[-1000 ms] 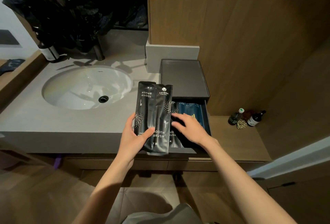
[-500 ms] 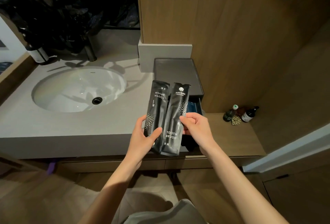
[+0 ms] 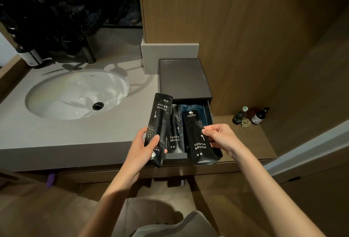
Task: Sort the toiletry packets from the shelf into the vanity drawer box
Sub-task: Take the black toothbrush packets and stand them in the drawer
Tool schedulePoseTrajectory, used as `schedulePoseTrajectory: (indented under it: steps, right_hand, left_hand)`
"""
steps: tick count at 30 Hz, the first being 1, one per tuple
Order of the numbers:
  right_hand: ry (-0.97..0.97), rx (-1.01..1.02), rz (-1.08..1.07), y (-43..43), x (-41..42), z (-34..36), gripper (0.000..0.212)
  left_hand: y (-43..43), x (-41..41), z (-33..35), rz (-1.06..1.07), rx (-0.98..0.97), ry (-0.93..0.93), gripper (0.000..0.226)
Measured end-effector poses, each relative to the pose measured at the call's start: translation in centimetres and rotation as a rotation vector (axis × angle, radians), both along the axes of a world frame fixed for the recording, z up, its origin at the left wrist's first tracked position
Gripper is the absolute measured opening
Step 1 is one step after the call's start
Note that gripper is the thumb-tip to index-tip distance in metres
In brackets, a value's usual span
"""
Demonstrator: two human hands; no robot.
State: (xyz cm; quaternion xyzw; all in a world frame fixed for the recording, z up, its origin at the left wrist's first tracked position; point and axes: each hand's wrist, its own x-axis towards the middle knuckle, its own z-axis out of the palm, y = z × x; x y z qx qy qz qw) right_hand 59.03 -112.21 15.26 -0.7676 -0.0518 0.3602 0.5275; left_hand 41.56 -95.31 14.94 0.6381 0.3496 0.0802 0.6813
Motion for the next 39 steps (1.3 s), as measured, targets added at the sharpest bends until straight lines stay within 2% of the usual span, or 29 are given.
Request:
schedulePoseTrajectory:
  steps: [4, 8, 11, 14, 17, 20, 24, 27, 30, 32, 34, 39]
  right_hand:
    - [-0.039, -0.015, -0.047, 2.7, 0.9, -1.6, 0.015]
    - [-0.095, -0.049, -0.107, 4.6, 1.7, -3.3, 0.021]
    - [-0.148, -0.097, -0.176, 5.5, 2.3, -4.2, 0.006]
    - [-0.236, -0.178, -0.179, 6.0, 2.5, -4.9, 0.020]
    - [-0.295, -0.211, -0.153, 6.2, 2.3, -5.2, 0.021]
    - [-0.374, -0.235, -0.104, 5.9, 2.1, -5.1, 0.024]
    - [-0.657, -0.233, 0.079, 4.8, 1.7, -4.4, 0.041]
    - [-0.853, -0.258, 0.416, 3.8, 1.6, -3.6, 0.060]
    - [-0.899, -0.384, 0.769, 3.5, 1.4, -3.3, 0.076]
    - [-0.900, -0.499, 0.909, 3.6, 1.4, -3.8, 0.084]
    - [-0.892, -0.561, 0.955, 3.7, 1.4, -4.4, 0.089]
    - [-0.857, -0.533, 0.939, 3.8, 1.8, -5.3, 0.096]
  left_hand:
    - [0.1, 0.1, 0.2, -0.016, -0.003, -0.019, 0.027]
    - [0.3, 0.2, 0.1, -0.003, -0.014, -0.015, 0.035]
    - [0.4, 0.3, -0.1, -0.008, -0.006, -0.012, 0.037]
    - [0.3, 0.3, -0.2, -0.002, -0.004, -0.021, 0.038]
    - [0.3, 0.4, -0.3, -0.004, 0.026, -0.015, 0.042]
    - [0.1, 0.6, -0.4, -0.004, 0.005, -0.047, 0.034]
    - [-0.2, 0.8, -0.5, 0.018, -0.027, -0.057, 0.030]
    - [-0.3, 0.8, -0.5, 0.018, -0.018, -0.054, 0.033]
    - [-0.4, 0.7, -0.4, 0.032, -0.025, -0.047, 0.036]
    - [-0.4, 0.7, -0.5, 0.029, -0.020, -0.041, 0.041]
    - [-0.4, 0.7, -0.3, 0.006, -0.008, -0.039, 0.044]
    - [-0.5, 0.9, -0.1, -0.006, -0.012, -0.081, 0.039]
